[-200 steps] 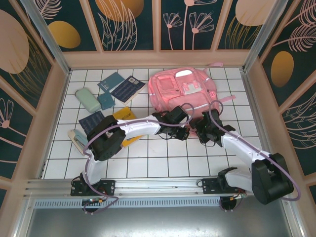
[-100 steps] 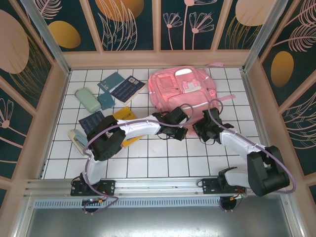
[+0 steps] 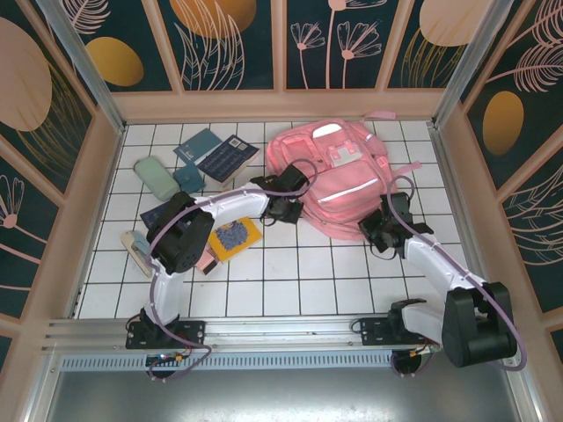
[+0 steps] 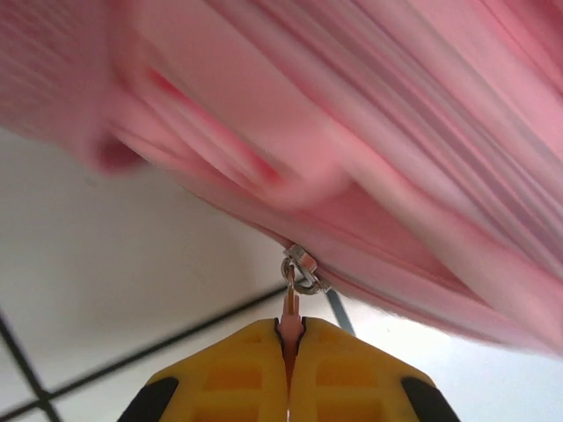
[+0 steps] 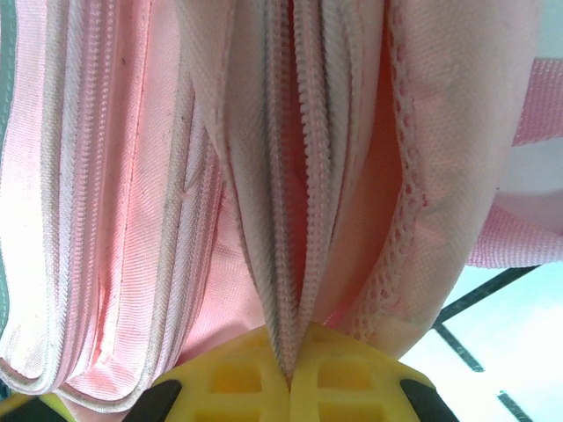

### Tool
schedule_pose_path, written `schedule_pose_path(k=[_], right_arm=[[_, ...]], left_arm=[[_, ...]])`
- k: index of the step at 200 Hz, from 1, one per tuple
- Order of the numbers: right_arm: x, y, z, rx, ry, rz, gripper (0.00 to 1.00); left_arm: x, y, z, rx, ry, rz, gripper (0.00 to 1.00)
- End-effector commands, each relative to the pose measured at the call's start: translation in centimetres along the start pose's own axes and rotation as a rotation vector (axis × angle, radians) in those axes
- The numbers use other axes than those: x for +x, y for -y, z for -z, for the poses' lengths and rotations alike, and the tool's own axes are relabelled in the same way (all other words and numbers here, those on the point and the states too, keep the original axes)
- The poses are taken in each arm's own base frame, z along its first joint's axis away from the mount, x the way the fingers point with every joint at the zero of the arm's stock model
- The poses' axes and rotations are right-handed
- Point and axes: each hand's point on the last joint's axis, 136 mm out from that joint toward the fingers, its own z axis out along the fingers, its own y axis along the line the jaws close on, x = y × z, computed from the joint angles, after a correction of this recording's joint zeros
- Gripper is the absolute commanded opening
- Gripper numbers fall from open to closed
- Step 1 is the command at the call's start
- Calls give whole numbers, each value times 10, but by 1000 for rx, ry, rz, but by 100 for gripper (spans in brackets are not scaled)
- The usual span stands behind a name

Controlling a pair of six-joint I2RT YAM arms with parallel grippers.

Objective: Pack the student bag
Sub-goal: Open the student bag at the top-center of the table.

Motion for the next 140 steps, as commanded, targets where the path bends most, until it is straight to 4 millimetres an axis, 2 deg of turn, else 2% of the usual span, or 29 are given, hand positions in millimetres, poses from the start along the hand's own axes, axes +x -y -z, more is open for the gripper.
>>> schedule_pose_path(k=[1,52,69,86,131,140], right_arm=[[-7,21,7,67,34,27,0],[-6,29,11,70,27,36,0],[-7,29,13,62,27,42,0],[-6,27,13,52,17,58,0],[-2,4,14,-54,-13,111,0],[-3,0,15,-71,-10,122,5]], left_arm=[[-14,-48,-6,-159,-11,40,0],[-53,-97,-20,-272,38,178,0],[-61,-102,-21,-273,48,208,0],[-66,-97,-20,-245,51,201,0],[-65,-72,-11,-87,60,205,2],[-65,-66,-8,-58,66,208,5]])
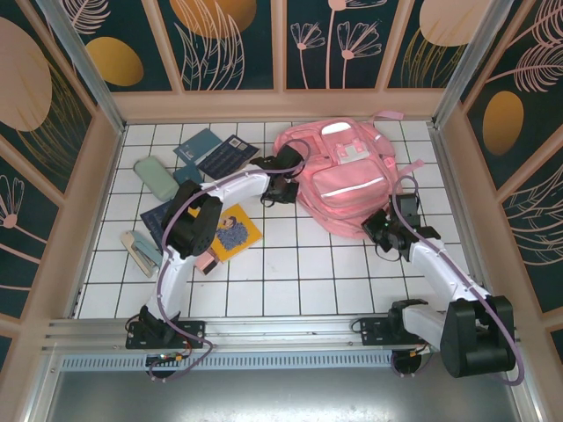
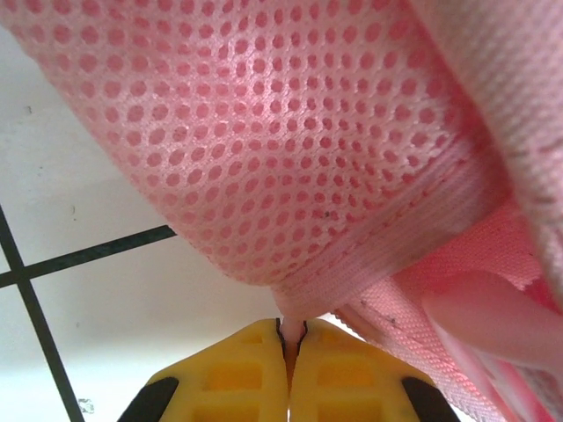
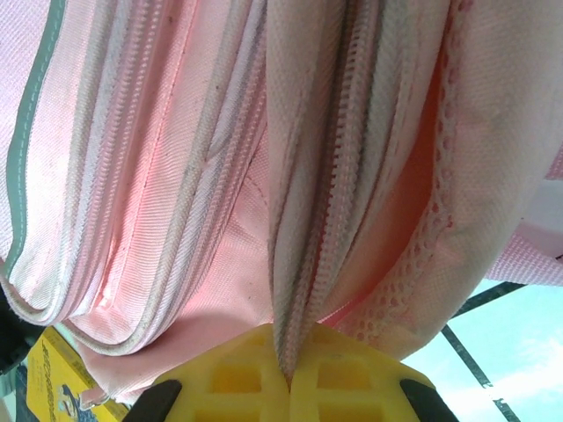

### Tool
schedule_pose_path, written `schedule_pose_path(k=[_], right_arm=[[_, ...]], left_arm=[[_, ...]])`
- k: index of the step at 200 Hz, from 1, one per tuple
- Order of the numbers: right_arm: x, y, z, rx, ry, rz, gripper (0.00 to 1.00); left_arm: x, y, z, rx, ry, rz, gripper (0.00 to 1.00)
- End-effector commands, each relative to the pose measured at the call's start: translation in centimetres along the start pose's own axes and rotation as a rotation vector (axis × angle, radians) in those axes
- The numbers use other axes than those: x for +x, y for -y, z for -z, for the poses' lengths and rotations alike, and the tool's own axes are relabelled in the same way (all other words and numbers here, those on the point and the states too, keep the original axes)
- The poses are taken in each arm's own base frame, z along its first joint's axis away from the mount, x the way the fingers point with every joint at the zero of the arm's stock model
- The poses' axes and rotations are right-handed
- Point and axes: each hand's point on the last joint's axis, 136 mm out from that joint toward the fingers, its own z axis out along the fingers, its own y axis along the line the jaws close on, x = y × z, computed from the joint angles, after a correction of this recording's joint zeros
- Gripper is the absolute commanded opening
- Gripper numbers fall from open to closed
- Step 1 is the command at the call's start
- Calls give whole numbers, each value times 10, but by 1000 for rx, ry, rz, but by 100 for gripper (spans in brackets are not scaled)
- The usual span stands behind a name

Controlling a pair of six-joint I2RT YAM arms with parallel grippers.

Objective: Pack the student bag
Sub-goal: Open the student bag at the top-center of the table.

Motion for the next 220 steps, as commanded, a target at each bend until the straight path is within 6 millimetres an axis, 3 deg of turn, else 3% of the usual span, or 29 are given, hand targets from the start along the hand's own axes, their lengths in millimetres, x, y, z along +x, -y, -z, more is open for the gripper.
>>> schedule_pose_path(k=[1,11,27,62,115,135,164,197,220], right_arm=[[-2,6,4,6,12,41,6],[-4,2,6,0,20,55,7],[-9,-5,9,-10,31,84,30],[-23,-13,19,14,81,137,43],[-42,-23,22,44,135,180,44],[-48,-27,22,49,149,191,44],[-59,-36,18,57,169,245,46],[-93,-28,8,217,250,272,46],[-100,-18,-15,294,219,285,45]], left_arm=[[-22,-30,18,-21,71,91,5],[-21,-26,22,5,74,96,11],[-21,-21,31,35,79,103,35],[-20,-9,63,98,119,93,37],[-30,4,93,154,151,76,49],[-34,8,92,159,157,70,51],[-33,-4,83,92,160,94,57],[-41,-4,67,76,164,150,52],[-49,-4,46,75,165,199,47]])
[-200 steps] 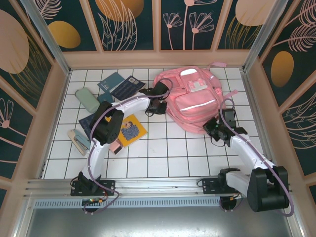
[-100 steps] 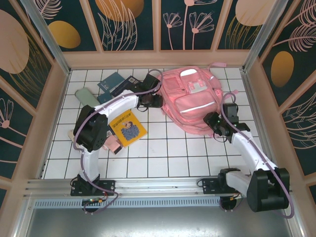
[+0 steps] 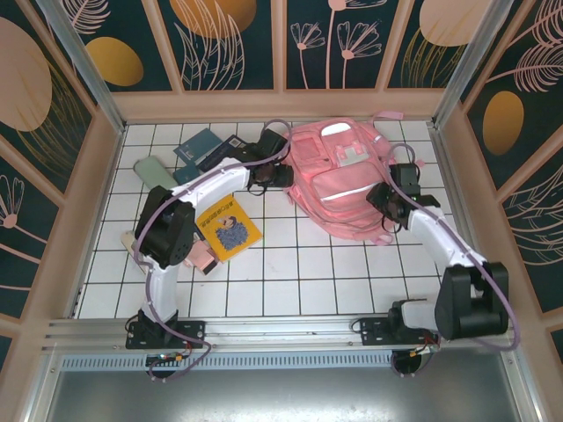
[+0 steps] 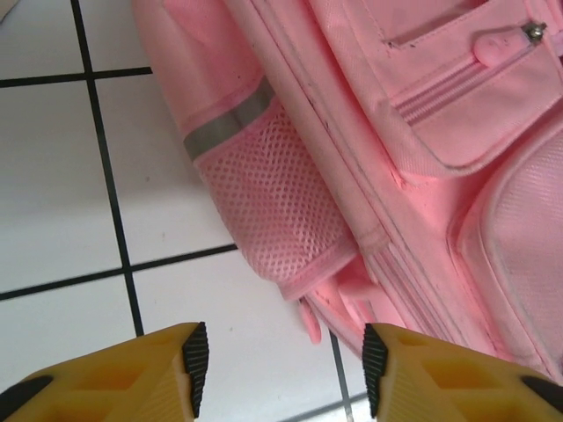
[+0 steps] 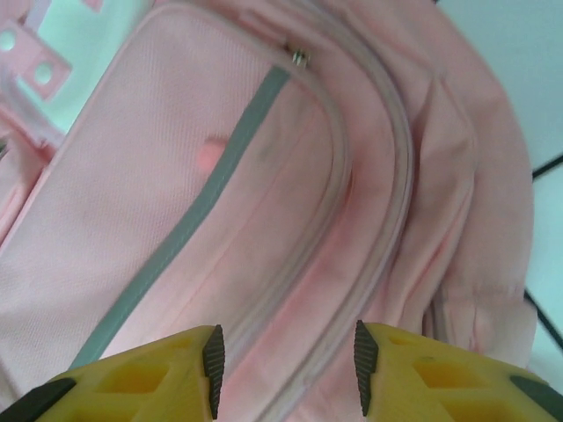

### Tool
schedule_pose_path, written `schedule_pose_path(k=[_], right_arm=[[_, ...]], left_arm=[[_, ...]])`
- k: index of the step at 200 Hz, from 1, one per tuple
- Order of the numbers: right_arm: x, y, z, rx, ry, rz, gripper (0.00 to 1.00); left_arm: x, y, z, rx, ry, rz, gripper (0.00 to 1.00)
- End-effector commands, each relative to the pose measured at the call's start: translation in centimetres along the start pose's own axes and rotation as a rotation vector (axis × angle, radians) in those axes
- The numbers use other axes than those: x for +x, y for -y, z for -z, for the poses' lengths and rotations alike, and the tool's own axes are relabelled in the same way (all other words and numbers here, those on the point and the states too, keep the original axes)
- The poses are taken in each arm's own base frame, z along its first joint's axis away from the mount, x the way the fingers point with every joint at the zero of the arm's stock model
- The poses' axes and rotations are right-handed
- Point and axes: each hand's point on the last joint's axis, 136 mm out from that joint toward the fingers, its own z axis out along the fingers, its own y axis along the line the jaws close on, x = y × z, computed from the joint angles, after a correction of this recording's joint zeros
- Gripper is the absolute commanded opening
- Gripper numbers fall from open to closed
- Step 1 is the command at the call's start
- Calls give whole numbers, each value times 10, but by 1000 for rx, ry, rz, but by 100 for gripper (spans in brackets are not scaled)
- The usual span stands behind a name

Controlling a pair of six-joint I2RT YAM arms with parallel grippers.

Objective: Pack the student bag
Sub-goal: Open the student bag at the top-center of the table, then rotate the student bag at the top-right of the table.

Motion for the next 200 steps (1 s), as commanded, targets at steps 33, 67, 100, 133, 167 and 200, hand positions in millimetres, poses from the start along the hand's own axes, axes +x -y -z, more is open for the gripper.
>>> schedule_pose_path(k=[33,67,100,133,167,200], right_arm=[[34,25,-45,151,-130,110,43],[85,17,-40,121,-210,154,43],[126,-14,-28,39,-272,166,43],[162,-55,-28,-53,-327,187,44],[183,-104,-41,-103,-363,255,44],[191,-154,-48,-190,-370,291,44]], left_arm=[[-15,-8,-58,-48,-4,108,43],[-30,-6,-82,-43,12,101,41],[-45,2,-104,-39,21,73,41],[-64,6,-115,-34,75,61,41],[-83,25,-117,52,132,38,43],[-94,55,-107,199,158,3,43]])
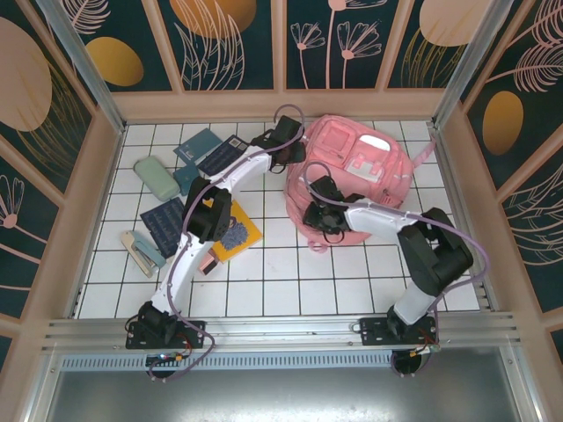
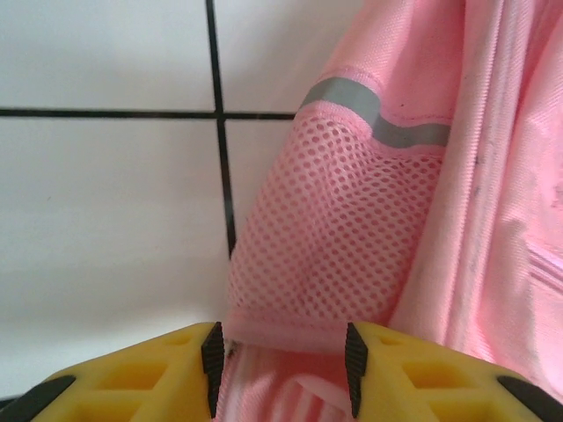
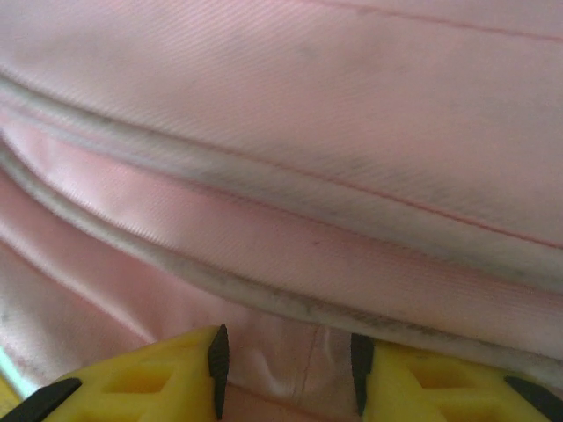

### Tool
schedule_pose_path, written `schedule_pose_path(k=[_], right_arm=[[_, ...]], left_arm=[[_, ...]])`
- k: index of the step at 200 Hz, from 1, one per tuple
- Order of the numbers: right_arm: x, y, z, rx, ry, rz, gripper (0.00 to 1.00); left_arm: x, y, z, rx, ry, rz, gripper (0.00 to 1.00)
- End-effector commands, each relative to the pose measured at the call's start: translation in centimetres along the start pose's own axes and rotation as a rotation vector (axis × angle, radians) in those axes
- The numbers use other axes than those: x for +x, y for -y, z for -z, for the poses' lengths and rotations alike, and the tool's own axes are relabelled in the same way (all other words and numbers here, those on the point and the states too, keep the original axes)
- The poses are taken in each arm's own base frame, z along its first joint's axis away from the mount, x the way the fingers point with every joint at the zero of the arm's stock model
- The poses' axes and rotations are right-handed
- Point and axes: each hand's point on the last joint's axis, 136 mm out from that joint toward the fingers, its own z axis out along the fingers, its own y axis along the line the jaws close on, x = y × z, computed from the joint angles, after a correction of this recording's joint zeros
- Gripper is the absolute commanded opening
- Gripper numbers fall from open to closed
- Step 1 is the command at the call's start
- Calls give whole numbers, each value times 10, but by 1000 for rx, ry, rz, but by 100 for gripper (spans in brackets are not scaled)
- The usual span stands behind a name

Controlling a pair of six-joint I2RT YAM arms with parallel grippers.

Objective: Pack the student bag
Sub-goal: Rotate the student bag at the top-right of the table.

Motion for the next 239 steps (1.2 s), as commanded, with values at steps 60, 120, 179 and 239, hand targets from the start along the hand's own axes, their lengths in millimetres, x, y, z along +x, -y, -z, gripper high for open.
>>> schedule_pose_path(k=[60,120,179,239], right_arm=[[-17,-57,-14,-130,1,61,45],[-49,-79,19,-153,119,167,53],[-56,-117,34,-229,190,284,72],[-29,-178,21,-407,142,424,69]], left_arm=[[-33,38,63,164,43,-91,52],[-60,-9,176,47,200,-27,60],[12,-115,247,-207,214,136,43],[117,-215,269,-439,86,295,23]])
